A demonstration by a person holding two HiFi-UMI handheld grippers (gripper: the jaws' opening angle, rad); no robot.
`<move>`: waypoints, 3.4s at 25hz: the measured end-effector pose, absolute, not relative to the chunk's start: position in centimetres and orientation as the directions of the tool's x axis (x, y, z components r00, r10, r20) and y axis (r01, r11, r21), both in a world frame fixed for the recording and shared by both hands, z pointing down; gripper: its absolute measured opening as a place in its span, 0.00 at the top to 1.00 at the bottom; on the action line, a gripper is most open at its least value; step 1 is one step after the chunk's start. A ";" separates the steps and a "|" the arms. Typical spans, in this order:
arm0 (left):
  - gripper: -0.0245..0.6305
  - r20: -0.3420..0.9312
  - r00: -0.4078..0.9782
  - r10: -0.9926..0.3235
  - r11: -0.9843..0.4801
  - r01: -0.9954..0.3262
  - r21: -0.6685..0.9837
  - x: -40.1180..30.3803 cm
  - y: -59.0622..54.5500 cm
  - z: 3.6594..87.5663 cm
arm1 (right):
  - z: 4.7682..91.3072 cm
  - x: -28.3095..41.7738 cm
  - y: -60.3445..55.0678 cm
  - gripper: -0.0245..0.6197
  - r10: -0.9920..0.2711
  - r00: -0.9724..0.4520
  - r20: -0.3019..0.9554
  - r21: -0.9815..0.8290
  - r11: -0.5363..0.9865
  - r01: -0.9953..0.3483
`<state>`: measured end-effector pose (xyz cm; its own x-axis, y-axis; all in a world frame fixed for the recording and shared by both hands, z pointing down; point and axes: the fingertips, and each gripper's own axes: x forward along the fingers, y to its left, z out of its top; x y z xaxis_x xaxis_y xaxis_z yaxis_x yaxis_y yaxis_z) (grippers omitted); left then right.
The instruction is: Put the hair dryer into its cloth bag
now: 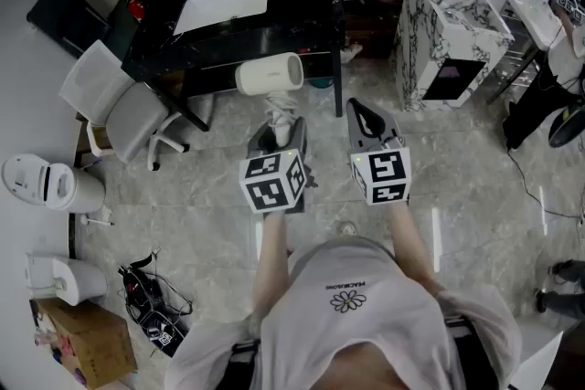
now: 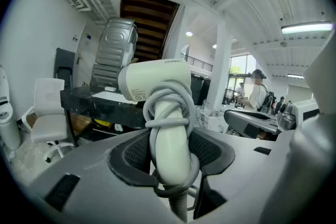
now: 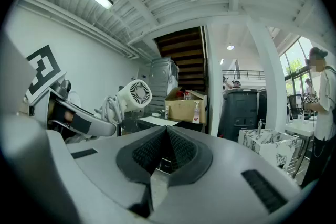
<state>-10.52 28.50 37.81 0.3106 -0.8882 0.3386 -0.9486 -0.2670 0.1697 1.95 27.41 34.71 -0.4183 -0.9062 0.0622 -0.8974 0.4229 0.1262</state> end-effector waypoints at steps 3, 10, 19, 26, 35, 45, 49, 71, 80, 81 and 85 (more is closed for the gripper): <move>0.64 0.313 0.322 -0.894 -0.279 -0.944 0.176 -10.4 27.8 37.3 | 34.6 2.0 26.7 0.95 -0.907 -0.417 0.058 0.124 0.421 -0.899; 0.64 0.297 0.338 -0.893 -0.299 -0.939 0.168 -9.4 27.0 36.9 | 35.0 3.1 25.6 0.95 -0.902 -0.429 0.056 0.102 0.432 -0.896; 0.64 0.282 0.356 -0.891 -0.302 -0.928 0.219 -7.4 26.3 37.4 | 35.6 4.7 24.8 0.95 -0.879 -0.474 0.054 0.000 0.474 -0.880; 0.64 0.254 0.363 -0.897 -0.282 -0.910 0.304 -6.5 26.1 37.2 | 36.4 6.1 24.5 0.95 -0.862 -0.502 0.078 0.002 0.503 -0.864; 0.65 0.227 0.360 -0.905 -0.284 -0.908 0.309 -7.1 22.9 37.1 | 37.8 4.7 22.8 0.95 -0.825 -0.557 0.100 0.048 0.563 -0.825; 0.65 0.193 0.373 -0.908 -0.316 -0.909 0.272 -7.2 13.6 36.2 | 38.6 4.0 14.5 0.95 -0.811 -0.568 0.144 0.113 0.583 -0.804; 0.65 0.198 0.384 -0.902 -0.326 -0.906 0.269 -8.1 8.0 35.6 | 38.1 2.9 8.8 0.95 -0.811 -0.565 0.152 0.110 0.582 -0.806; 0.65 0.217 0.403 -0.889 -0.352 -0.905 0.238 -15.0 -20.3 33.1 | 35.4 -2.8 -19.5 0.95 -0.873 -0.426 0.238 0.310 0.484 -0.818; 0.65 0.274 0.338 -0.900 -0.266 -0.926 0.269 -15.8 -22.9 35.1 | 36.2 -1.1 -23.2 0.95 -0.863 -0.437 0.253 0.207 0.489 -0.847; 0.65 0.278 0.326 -0.903 -0.253 -0.930 0.268 -15.8 -22.9 35.3 | 36.2 -1.1 -23.4 0.95 -0.858 -0.449 0.250 0.207 0.500 -0.841; 0.65 0.297 0.278 -0.913 -0.205 -0.945 0.254 -15.6 -22.9 35.7 | 36.1 -0.9 -23.9 0.95 -0.834 -0.496 0.241 0.201 0.542 -0.816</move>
